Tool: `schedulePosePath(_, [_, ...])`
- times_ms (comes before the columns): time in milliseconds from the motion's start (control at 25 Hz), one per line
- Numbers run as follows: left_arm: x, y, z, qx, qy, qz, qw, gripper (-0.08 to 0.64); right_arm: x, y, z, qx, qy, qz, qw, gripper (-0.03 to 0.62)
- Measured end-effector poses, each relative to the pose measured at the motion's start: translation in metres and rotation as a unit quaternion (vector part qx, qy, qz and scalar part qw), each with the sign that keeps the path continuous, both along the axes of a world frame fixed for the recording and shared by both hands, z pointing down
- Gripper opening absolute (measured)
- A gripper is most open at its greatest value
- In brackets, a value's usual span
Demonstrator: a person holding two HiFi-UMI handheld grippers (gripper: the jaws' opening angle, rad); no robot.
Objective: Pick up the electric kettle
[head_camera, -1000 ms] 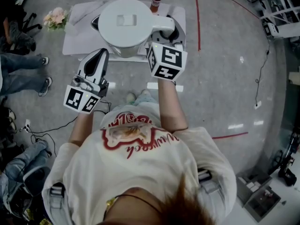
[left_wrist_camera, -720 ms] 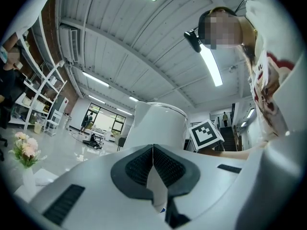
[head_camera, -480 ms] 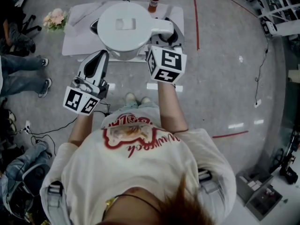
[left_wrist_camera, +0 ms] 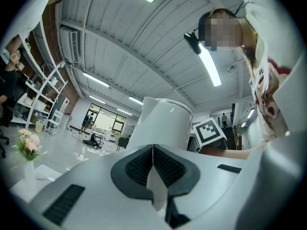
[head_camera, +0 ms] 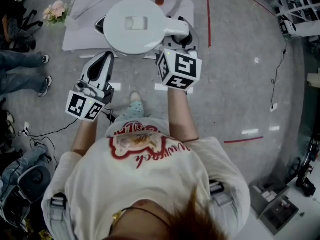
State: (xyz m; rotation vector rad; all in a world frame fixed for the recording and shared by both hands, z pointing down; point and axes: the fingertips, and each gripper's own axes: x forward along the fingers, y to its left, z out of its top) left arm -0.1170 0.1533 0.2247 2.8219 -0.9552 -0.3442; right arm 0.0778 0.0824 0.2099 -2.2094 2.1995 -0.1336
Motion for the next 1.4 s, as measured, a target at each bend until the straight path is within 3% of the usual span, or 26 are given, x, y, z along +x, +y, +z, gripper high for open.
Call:
schedulePosePath(760, [0.048,0.163,-0.002,-0.005,0.018,-0.013,0.9997,0.012,0.047,0.154,-0.015,-0.004,0.041,-0.014,0.999,0.118])
schedulePosePath(1400, [0.032,0.178,-0.02,0.004,0.0,0.009,1.0,0.012,0.039,0.184,-0.03,0.011,0.038,0.003,0.999,0.11])
